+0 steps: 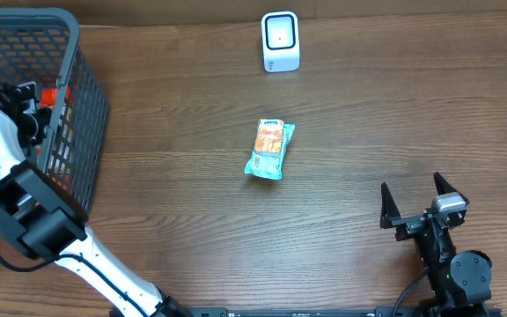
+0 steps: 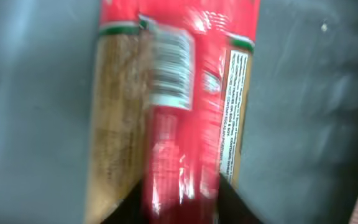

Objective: Scan the item barcode
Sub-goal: 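Grasp the long red-and-tan barcode packet in the basket with the left gripper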

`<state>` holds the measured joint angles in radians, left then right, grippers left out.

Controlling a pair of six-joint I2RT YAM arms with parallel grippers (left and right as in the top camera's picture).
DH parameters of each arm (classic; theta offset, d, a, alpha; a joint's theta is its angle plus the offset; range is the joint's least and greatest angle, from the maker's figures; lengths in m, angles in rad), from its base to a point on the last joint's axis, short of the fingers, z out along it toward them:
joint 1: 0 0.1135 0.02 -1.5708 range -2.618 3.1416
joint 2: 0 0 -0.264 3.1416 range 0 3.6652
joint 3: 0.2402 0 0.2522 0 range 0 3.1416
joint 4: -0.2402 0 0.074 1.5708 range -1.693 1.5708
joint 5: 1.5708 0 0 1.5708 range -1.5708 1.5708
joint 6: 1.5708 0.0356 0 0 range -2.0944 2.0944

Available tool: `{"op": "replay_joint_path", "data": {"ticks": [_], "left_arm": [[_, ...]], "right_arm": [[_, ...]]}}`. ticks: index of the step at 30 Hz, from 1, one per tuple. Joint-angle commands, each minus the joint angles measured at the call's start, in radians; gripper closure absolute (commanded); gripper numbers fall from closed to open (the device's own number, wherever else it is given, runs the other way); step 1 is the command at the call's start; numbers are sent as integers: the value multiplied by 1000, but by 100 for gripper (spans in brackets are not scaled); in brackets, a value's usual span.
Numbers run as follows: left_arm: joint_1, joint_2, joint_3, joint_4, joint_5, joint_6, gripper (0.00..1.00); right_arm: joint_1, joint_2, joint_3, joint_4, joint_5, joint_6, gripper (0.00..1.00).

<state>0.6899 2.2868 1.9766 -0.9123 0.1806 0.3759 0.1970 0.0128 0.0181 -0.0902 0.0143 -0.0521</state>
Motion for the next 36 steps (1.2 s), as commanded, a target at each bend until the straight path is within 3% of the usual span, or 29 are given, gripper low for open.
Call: {"op": "replay_joint_path", "data": {"ticks": [1, 3, 8, 11, 20, 36], "left_arm": [[3, -2, 0, 6, 19, 14, 50], [3, -2, 0, 3, 19, 13, 41], [4, -2, 0, 0, 19, 13, 8], [4, -2, 0, 1, 19, 14, 0], [4, -1, -4, 26, -35, 33, 0], [3, -1, -274, 352, -30, 33, 0]], "right_arm": [[-3, -10, -10, 6, -2, -2, 0], [-3, -10, -10, 6, -2, -2, 0], [-3, -10, -10, 6, -2, -2, 0], [-3, -10, -10, 6, -2, -2, 0], [-3, -10, -10, 6, -2, -2, 0], [-3, -10, -10, 6, -2, -2, 0]]}}
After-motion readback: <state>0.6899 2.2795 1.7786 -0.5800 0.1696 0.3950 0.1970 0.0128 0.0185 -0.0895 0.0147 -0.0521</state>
